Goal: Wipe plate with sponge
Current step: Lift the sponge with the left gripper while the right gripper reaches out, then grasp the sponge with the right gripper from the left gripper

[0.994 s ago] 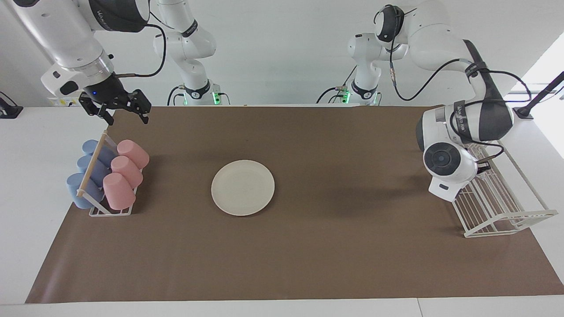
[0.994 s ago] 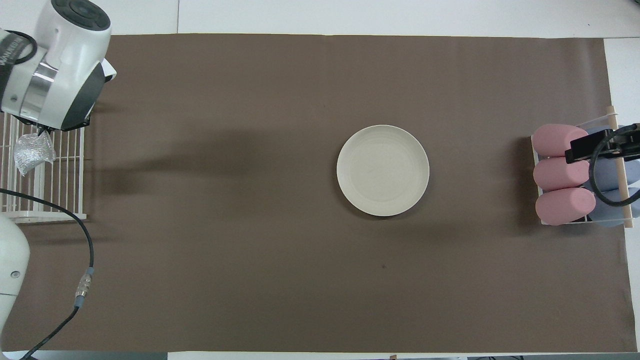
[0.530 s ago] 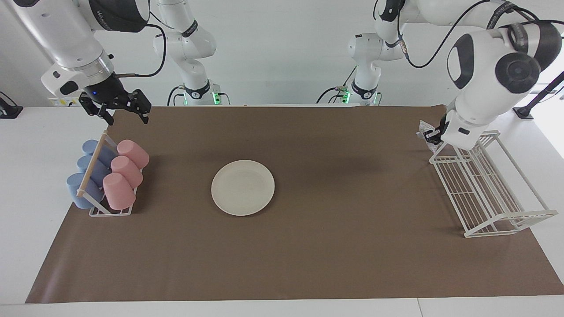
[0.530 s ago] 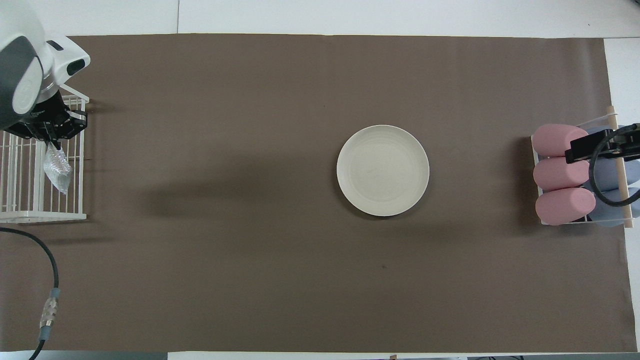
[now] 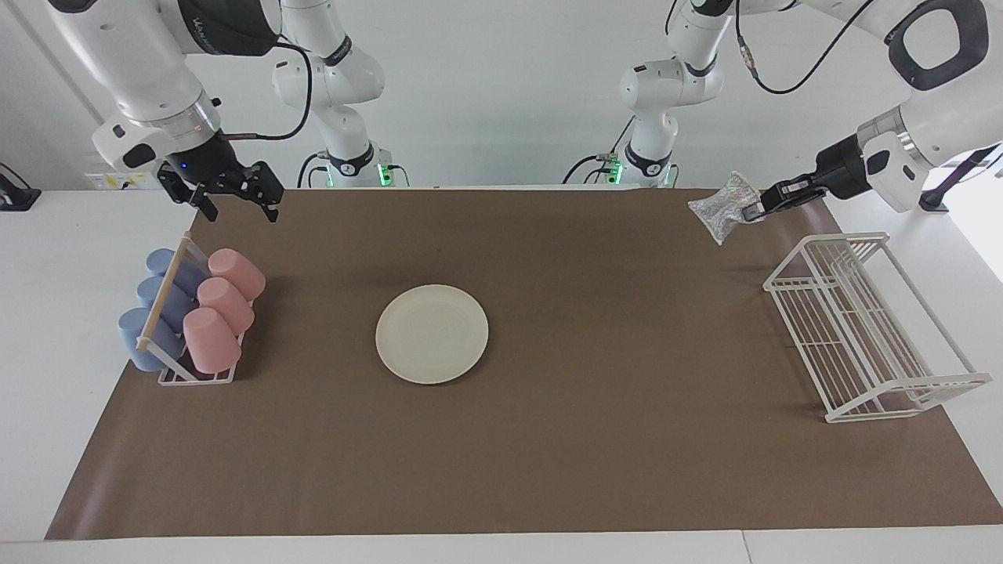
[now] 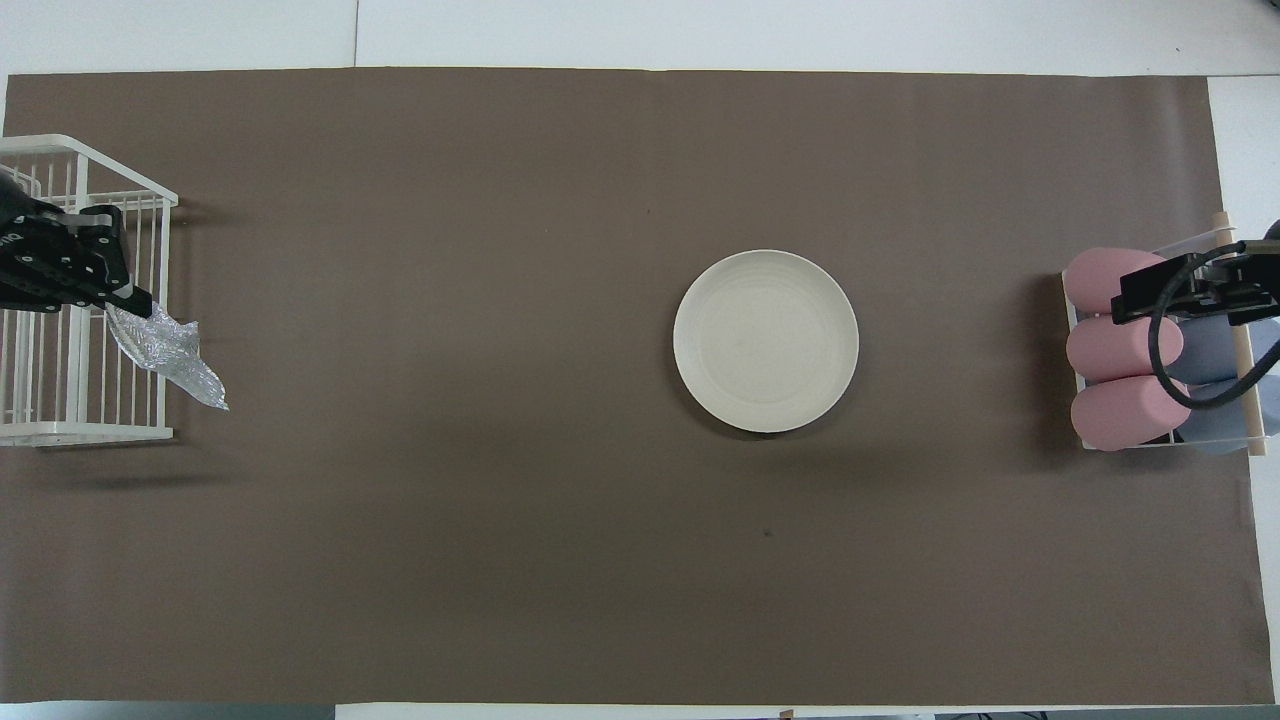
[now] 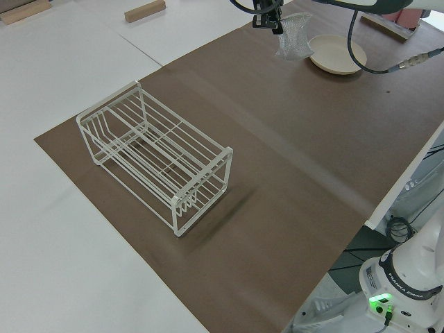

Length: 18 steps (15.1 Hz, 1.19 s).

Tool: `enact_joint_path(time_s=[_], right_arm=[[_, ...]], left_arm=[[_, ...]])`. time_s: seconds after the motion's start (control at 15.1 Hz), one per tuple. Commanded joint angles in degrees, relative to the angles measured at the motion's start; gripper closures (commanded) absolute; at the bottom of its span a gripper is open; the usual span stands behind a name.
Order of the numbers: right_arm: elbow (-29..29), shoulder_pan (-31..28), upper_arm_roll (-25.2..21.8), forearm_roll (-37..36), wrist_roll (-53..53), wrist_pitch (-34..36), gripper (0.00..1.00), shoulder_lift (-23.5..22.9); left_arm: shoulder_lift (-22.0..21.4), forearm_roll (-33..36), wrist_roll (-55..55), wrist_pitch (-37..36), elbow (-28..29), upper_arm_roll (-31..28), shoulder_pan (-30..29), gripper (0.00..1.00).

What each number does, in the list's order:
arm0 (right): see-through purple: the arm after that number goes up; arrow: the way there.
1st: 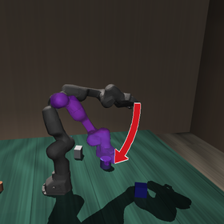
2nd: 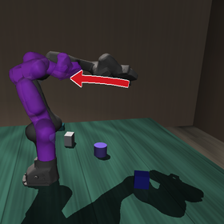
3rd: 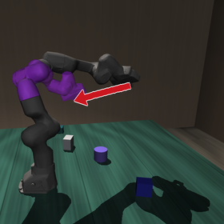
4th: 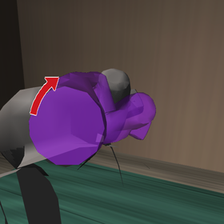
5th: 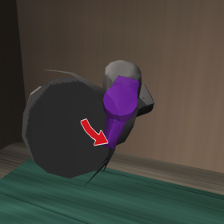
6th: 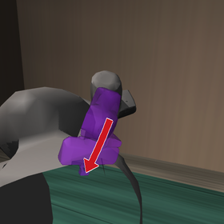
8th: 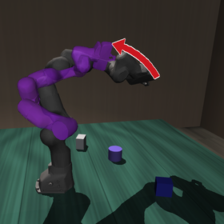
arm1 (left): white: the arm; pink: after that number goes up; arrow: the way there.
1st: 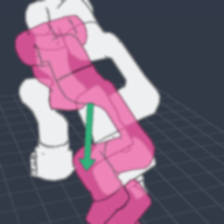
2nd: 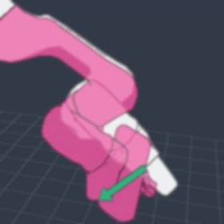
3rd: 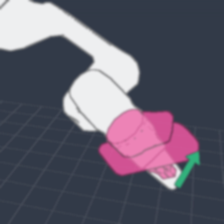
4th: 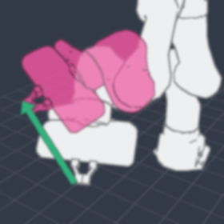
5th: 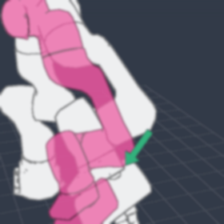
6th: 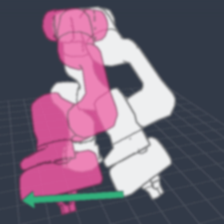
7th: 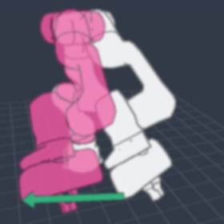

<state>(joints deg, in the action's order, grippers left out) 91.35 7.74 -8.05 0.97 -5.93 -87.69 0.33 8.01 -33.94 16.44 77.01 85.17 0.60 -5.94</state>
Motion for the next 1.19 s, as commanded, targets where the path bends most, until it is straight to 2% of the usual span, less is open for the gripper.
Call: enact_joint_path(time_s=[0.0,0.2,0.4,0.6,0.73,0.86,0.99,1.13], right_arm=[[-0.1,3.6,0.1,1.6,-12.6,2.1,0.00,1.3],[-0.1,8.8,1.0,2.5,-30.0,2.2,0.00,1.8],[0.1,12.7,3.9,5.5,-53.7,0.6,0.00,2.4],[0.9,15.2,9.5,7.5,-80.0,-4.0,0.00,3.0],[2.9,17.7,13.3,8.3,-95.9,-8.8,0.00,3.4],[4.4,20.7,13.8,8.7,-100.1,-10.4,0.00,3.8],[5.1,20.7,13.8,9.0,-99.5,-10.4,0.00,4.1],[6.4,19.3,13.5,12.9,-96.1,-10.3,0.00,4.5]], left_arm=[[-11.3,-10.8,-4.0,10.8,20.8,0.4,-0.3,1.00],[-17.0,-23.0,-7.5,17.5,32.0,0.4,0.6,1.00],[-22.3,-32.9,-17.2,21.5,41.5,0.6,3.7,1.00],[-24.6,-37.3,-25.1,24.1,46.0,0.6,9.9,1.00],[-25.4,-40.3,-32.7,24.2,48.4,0.6,10.6,1.00],[-26.6,-41.4,-38.8,21.8,52.1,0.5,11.0,1.00],[-26.6,-45.1,-43.1,18.5,54.1,0.5,10.6,1.00],[-26.5,-47.4,-43.9,17.5,54.7,0.5,11.2,1.00]])
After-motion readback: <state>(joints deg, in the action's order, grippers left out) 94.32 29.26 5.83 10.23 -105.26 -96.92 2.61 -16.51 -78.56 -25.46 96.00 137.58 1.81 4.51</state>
